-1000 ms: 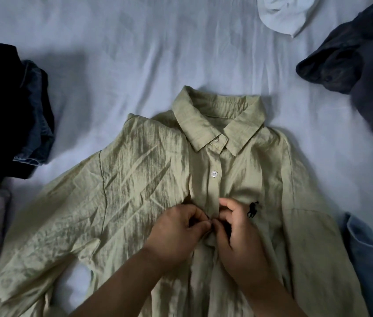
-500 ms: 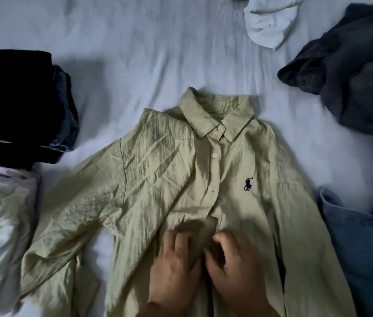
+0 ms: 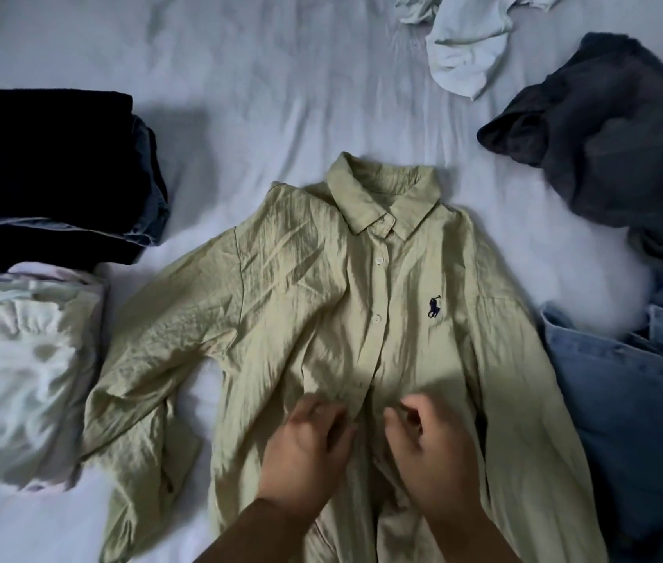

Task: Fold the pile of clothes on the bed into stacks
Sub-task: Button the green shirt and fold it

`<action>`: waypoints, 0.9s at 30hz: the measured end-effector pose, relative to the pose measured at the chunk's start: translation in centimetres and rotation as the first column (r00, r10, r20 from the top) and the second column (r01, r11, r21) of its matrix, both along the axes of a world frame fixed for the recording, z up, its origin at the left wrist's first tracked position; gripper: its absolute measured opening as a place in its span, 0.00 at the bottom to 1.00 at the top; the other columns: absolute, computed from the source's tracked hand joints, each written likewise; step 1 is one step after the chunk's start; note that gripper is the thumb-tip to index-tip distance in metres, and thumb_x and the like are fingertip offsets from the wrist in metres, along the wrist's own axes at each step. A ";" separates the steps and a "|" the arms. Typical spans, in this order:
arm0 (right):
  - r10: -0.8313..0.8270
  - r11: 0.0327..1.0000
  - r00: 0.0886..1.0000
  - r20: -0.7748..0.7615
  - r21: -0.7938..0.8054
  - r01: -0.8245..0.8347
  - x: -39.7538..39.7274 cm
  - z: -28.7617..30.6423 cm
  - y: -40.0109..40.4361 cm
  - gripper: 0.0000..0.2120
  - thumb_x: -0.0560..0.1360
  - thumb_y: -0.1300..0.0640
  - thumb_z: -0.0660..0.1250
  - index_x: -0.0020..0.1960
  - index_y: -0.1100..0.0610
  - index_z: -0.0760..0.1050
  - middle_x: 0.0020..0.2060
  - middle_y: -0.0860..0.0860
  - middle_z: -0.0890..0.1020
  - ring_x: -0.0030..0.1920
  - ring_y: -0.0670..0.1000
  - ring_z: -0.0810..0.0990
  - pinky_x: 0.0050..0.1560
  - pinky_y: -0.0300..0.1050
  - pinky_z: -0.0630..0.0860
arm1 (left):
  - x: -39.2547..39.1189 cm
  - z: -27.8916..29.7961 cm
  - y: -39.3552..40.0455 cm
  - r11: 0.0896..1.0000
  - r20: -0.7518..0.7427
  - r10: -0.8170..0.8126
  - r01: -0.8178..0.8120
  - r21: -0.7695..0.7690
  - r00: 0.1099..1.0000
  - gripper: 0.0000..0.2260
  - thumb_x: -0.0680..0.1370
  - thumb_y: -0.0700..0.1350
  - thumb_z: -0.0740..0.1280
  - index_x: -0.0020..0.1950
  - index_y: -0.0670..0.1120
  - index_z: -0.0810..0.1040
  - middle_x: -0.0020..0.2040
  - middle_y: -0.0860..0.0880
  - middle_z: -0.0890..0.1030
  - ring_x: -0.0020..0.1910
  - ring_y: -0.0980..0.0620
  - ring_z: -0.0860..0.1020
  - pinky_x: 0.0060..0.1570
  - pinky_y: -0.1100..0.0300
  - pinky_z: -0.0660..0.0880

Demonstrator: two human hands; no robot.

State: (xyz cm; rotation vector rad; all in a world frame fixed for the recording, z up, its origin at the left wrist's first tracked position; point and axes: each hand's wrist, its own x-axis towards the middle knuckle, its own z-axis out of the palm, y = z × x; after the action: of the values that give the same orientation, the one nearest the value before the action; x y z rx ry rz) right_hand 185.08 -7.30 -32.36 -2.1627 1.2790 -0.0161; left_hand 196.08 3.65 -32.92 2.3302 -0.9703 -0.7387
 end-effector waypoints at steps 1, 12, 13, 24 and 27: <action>0.058 0.995 0.995 0.083 -0.082 -0.051 0.5 0.0 -0.2 0.10 0.73 0.50 0.63 0.45 0.54 0.79 0.37 0.50 0.81 0.40 0.54 0.79 0.40 0.43 0.73 | 0.2 -0.2 -0.5 0.999 0.035 0.029 -0.027 -0.045 0.999 0.11 0.72 0.57 0.61 0.45 0.53 0.77 0.42 0.53 0.77 0.34 0.51 0.79 0.29 0.60 0.74; 0.169 0.984 0.980 0.102 -0.080 -0.161 2.4 -5.2 -2.4 0.10 0.67 0.62 0.71 0.48 0.58 0.78 0.43 0.54 0.81 0.47 0.58 0.78 0.45 0.49 0.76 | -0.3 -2.7 -4.9 0.989 0.173 0.104 -0.121 0.090 0.979 0.08 0.68 0.43 0.66 0.45 0.44 0.80 0.43 0.46 0.79 0.40 0.44 0.80 0.34 0.55 0.76; 0.179 0.981 0.976 0.124 -0.096 -0.168 2.3 -5.4 -2.3 0.10 0.66 0.63 0.71 0.47 0.58 0.78 0.42 0.54 0.81 0.46 0.58 0.79 0.44 0.49 0.77 | -0.3 -3.0 -4.7 0.990 0.171 0.112 -0.125 0.067 0.979 0.08 0.66 0.44 0.65 0.41 0.45 0.80 0.39 0.46 0.80 0.34 0.44 0.80 0.29 0.56 0.75; 0.122 0.990 0.914 0.387 -0.112 -0.084 1.4 -6.0 -1.5 0.06 0.68 0.61 0.66 0.42 0.57 0.81 0.40 0.51 0.78 0.41 0.51 0.78 0.45 0.44 0.73 | -0.6 -4.4 -3.3 0.970 0.171 0.198 -0.168 -0.174 0.965 0.13 0.71 0.52 0.60 0.40 0.46 0.81 0.37 0.49 0.80 0.33 0.46 0.80 0.29 0.57 0.77; 0.064 0.996 0.884 0.464 -0.081 -0.029 1.6 -5.5 -1.2 0.05 0.68 0.60 0.68 0.41 0.56 0.82 0.39 0.49 0.78 0.41 0.44 0.76 0.46 0.33 0.72 | -0.6 -4.2 -3.0 0.964 0.158 0.195 -0.159 -0.214 0.968 0.12 0.71 0.52 0.60 0.40 0.46 0.80 0.35 0.50 0.80 0.32 0.49 0.79 0.28 0.60 0.74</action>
State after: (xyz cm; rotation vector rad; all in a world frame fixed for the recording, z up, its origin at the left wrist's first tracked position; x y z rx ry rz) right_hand 186.71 -8.46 -37.81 -2.0747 0.9555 -0.5406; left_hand 195.44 0.64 -37.08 2.2956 -0.8508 -0.3491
